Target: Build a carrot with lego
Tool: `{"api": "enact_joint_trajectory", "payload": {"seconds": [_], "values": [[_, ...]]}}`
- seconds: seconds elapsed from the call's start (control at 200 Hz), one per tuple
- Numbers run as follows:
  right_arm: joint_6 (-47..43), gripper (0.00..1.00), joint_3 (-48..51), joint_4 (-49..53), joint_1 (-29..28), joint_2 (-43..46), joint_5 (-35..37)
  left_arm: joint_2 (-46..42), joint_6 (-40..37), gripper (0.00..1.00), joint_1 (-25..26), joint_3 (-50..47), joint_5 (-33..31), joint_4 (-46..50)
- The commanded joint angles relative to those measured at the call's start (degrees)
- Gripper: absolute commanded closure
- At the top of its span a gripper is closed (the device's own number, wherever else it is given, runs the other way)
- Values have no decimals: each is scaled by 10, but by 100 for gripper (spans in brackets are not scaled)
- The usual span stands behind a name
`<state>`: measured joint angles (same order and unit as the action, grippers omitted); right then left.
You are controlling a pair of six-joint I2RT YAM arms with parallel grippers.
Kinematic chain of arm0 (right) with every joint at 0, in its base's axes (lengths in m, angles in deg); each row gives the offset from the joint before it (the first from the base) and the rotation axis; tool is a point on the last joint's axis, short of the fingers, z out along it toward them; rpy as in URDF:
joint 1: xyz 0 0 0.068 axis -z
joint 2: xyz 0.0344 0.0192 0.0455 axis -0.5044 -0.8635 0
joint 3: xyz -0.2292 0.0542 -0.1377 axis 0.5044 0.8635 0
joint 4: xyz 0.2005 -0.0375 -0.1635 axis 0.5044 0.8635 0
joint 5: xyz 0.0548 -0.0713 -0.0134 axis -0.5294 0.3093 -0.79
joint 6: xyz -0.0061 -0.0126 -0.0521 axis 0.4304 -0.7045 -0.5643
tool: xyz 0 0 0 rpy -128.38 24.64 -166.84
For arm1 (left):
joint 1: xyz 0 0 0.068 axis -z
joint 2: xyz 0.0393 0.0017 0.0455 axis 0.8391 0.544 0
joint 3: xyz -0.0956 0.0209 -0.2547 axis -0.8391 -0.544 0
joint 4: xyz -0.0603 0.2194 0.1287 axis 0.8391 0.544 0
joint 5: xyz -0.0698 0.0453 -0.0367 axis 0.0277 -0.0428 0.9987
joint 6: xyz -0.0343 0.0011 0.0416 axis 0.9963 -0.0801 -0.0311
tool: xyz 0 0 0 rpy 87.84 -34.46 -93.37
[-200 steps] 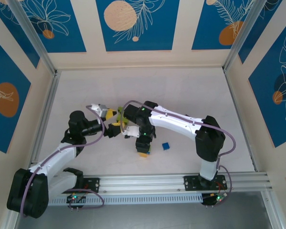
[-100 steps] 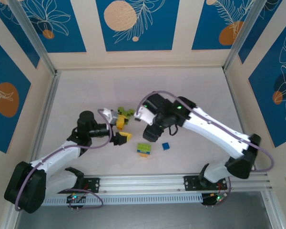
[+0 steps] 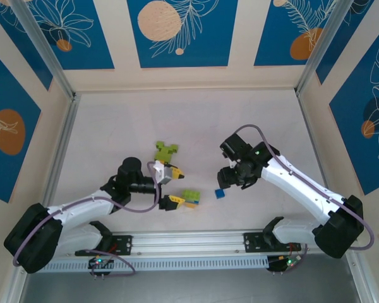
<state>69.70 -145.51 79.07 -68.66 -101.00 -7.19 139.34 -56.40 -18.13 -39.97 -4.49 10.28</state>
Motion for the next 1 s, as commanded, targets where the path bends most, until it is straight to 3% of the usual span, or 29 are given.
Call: {"api": "enact_joint_trajectory", "payload": {"seconds": [0.0, 0.38, 0.78, 0.995], "values": [[60, 30, 27, -69, 2, 7, -50, -1, -20, 1, 14, -23, -37, -60], [71, 31, 38, -121, -1, -76, -51, 124, -55, 0, 26, -35, -44, -148], [72, 36, 32, -139, 8, -130, -56, 226, -60, 1, 28, -26, 15, -211], [75, 36, 43, -139, 16, -131, -51, 241, -57, 10, 29, -25, 34, -234]]}}
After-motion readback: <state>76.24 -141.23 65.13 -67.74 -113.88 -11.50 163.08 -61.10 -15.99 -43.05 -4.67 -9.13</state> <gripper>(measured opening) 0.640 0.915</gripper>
